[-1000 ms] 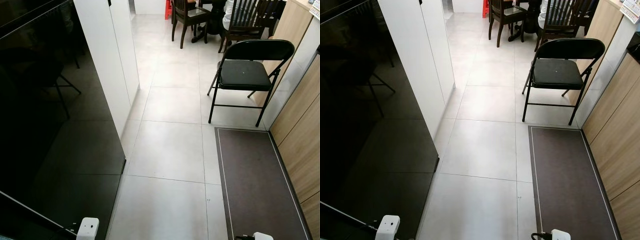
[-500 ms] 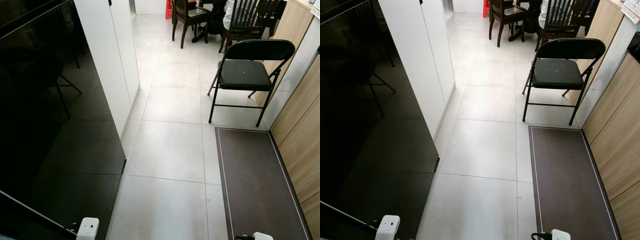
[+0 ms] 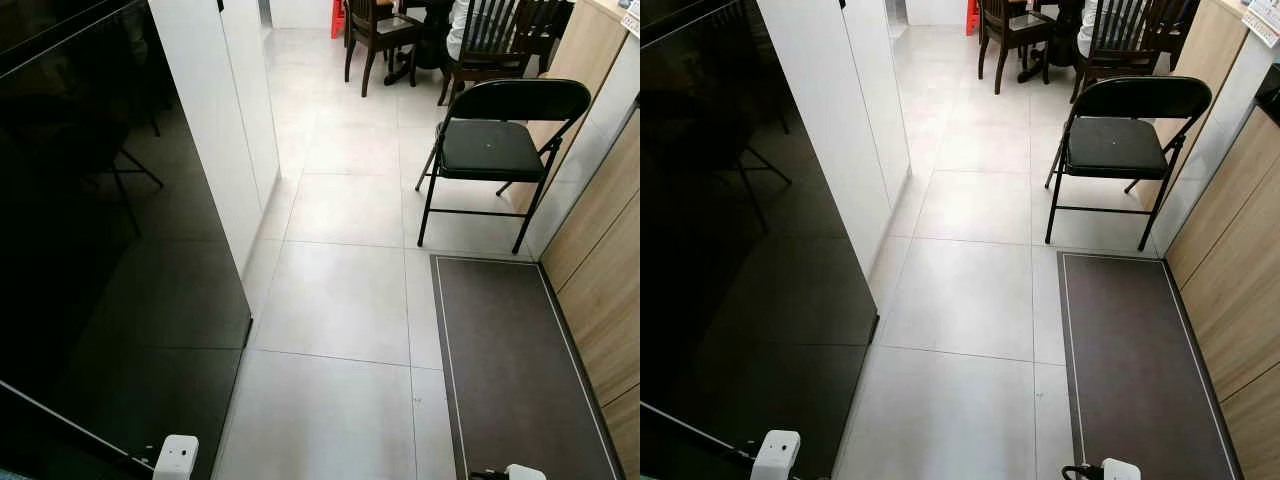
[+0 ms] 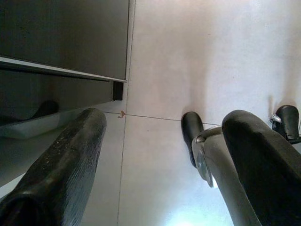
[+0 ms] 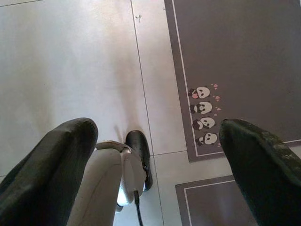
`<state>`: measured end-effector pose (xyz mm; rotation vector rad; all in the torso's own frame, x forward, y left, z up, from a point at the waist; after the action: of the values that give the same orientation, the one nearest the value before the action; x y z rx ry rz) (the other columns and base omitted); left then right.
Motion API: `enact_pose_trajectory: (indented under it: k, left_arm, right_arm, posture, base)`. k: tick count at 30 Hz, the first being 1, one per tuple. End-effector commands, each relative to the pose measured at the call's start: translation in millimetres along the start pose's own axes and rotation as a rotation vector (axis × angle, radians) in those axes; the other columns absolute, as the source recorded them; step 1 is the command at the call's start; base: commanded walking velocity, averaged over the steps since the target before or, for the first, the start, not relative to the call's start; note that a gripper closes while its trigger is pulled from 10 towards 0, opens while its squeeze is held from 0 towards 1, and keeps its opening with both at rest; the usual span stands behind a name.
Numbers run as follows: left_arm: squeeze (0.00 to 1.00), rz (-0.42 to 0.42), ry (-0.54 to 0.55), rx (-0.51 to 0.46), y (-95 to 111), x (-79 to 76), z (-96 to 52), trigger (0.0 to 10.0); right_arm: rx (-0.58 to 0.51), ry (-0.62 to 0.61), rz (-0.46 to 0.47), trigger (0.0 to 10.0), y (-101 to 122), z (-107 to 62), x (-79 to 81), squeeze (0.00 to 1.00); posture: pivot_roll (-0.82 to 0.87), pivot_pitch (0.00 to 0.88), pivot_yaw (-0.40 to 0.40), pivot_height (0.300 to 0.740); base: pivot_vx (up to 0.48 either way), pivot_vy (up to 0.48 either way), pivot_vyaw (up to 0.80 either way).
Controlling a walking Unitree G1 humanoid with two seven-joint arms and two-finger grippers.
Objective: Restocking fridge
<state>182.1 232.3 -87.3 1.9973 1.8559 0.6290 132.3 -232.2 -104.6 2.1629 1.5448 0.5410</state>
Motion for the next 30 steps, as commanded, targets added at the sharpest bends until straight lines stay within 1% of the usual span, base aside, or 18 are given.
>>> enact_pose_trajectory:
  k: [1,6,17,30]
  left_arm:
    - [0.00,-0.007,-0.007,0.007,-1.2,-1.0,0.1,10.0]
    - [0.00,-0.005,-0.009,0.008,-1.5,-2.1,0.2,10.0]
    - [0.00,-0.027,-0.021,0.010,-2.8,-10.5,1.3,10.0]
    - [0.00,-0.028,-0.011,0.008,-1.1,-8.6,1.4,10.0]
  right_arm:
    - [0.018,-0.004,0.008,10.0,-3.9,-0.7,-1.0,0.00]
    - [0.018,-0.004,0.004,10.0,-3.7,-0.9,-2.0,0.00]
    - [0.019,-0.016,-0.019,10.0,-1.0,-2.1,-11.2,0.00]
    - [0.019,-0.009,-0.023,10.0,0.4,-1.3,-9.0,0.00]
  posture:
    - [-0.08,0.000,0.050,0.740]
    - [-0.08,0.000,0.043,0.740]
    - [-0.07,0.000,0.011,0.740]
    - [-0.07,0.000,0.013,0.740]
  base:
    - [0.000,0.000,0.00]
    - [0.000,0.000,0.00]
    - [0.000,0.000,0.00]
    - [0.000,0.000,0.00]
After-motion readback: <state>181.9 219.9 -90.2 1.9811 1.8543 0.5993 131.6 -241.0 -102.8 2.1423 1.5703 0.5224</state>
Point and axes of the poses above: a point about 5 cm out from each wrist's last joint towards the gripper, its own z axis pointing out of the wrist towards the gripper, its own y axis along the axis of the wrist's last joint, x = y × z, the point moved 1 cm from there along z, pointing out of the wrist towards the gripper, and after that the axes turned 1 degree about z, right-handed, at the moved point
